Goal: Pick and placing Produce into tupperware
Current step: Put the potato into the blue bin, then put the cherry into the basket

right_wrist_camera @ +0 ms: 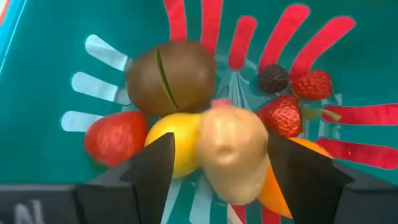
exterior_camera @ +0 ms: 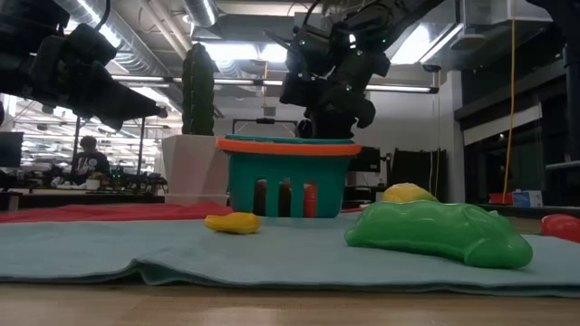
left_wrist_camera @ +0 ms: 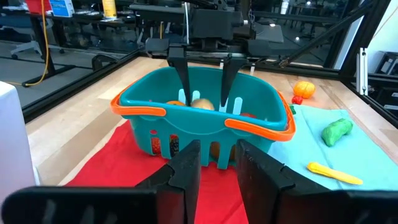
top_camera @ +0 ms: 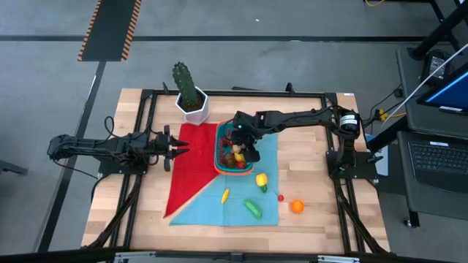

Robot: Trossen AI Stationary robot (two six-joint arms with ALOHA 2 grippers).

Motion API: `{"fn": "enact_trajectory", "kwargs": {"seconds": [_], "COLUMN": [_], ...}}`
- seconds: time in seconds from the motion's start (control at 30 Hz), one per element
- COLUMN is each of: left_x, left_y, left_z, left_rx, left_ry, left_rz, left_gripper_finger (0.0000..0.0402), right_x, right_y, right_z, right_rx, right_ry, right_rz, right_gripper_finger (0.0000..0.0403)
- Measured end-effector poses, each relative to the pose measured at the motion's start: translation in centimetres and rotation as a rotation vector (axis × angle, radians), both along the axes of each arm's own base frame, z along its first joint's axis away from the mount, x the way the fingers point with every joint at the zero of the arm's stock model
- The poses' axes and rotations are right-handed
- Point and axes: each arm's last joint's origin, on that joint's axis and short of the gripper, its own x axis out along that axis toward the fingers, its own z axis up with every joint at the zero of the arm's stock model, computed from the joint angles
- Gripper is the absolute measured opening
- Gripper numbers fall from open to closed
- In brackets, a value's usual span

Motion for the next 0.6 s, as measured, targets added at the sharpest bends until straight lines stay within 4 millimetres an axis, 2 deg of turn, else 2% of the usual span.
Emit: {"fn": "enact_trajectory", "kwargs": {"seconds": [0.2, 0.43, 0.6], "left_x": [0.0, 0.0, 0.0], "left_y": [0.0, 0.0, 0.0], "left_z": [0.0, 0.0, 0.0], "left_rx": [0.0, 0.0, 0.0], "left_ry": [0.0, 0.0, 0.001], "left_rz": [0.0, 0.0, 0.0], "left_gripper_finger": [0.0082, 0.007, 0.0061], "right_x": [0.1, 0.4, -0.8], "right_y": [0.0, -0.2, -1.0], "right_z": [0.5, 4.6, 6.5], "right_rx": [-0.03, -0.031, 0.051], "right_ry": [0.014, 0.079, 0.017], "right_rz": [-0.013, -0.021, -0.046], "right_gripper_finger": [0.0253, 0.0244, 0.0243]}}
